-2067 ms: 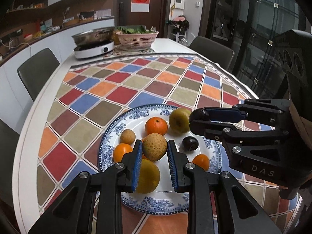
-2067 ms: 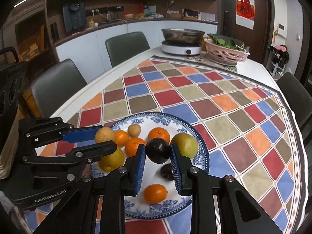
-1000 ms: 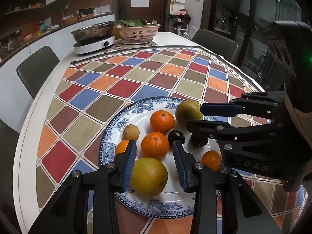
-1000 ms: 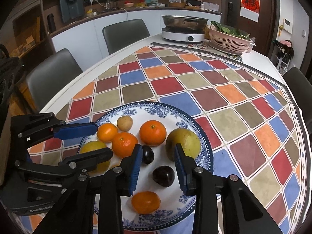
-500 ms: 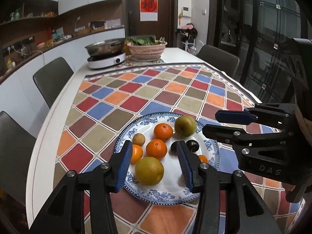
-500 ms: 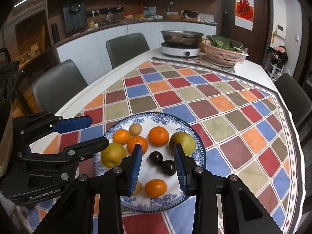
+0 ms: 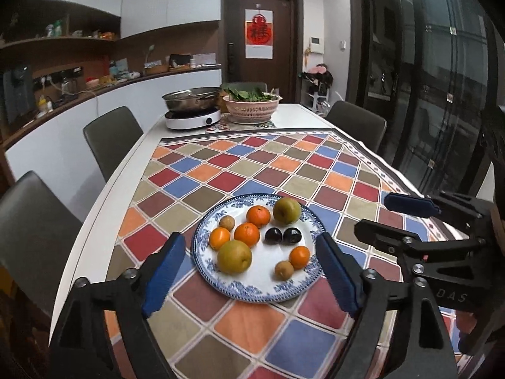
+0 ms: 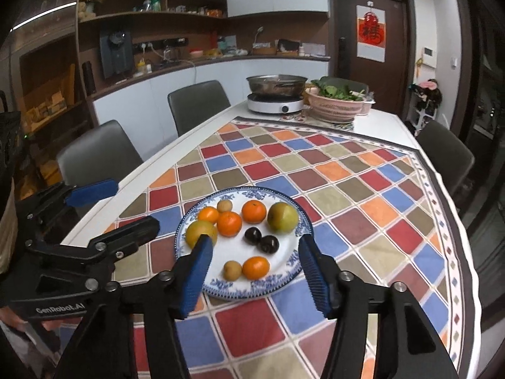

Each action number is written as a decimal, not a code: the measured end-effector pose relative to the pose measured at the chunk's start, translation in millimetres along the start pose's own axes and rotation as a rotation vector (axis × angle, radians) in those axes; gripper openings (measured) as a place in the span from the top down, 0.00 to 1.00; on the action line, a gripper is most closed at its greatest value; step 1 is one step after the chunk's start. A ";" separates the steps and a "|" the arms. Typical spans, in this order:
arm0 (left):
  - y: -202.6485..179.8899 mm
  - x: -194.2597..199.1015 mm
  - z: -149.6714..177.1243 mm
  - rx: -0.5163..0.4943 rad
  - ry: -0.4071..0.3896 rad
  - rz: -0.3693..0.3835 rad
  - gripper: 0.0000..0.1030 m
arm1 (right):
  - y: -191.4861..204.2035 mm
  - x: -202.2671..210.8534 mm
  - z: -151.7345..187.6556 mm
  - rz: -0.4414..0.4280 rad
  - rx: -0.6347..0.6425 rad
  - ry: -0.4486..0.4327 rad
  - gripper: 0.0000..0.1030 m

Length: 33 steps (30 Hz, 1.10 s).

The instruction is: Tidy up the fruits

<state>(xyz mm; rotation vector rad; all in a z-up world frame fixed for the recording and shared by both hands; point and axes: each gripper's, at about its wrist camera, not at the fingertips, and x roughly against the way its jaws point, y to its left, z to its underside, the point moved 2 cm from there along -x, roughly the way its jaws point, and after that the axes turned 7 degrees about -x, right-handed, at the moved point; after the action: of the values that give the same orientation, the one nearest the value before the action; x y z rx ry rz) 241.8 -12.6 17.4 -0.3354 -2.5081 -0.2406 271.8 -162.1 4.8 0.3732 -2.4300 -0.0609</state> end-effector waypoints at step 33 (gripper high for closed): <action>-36.9 104.5 40.0 0.003 -0.067 -0.109 0.00 | 17.1 116.8 72.2 0.054 -0.019 -0.105 0.37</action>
<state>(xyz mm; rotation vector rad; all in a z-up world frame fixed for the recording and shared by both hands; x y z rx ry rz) 126.7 -18.6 42.1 -0.2083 -2.5959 -0.2726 136.1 -182.5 23.2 0.3027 -2.5394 -0.0820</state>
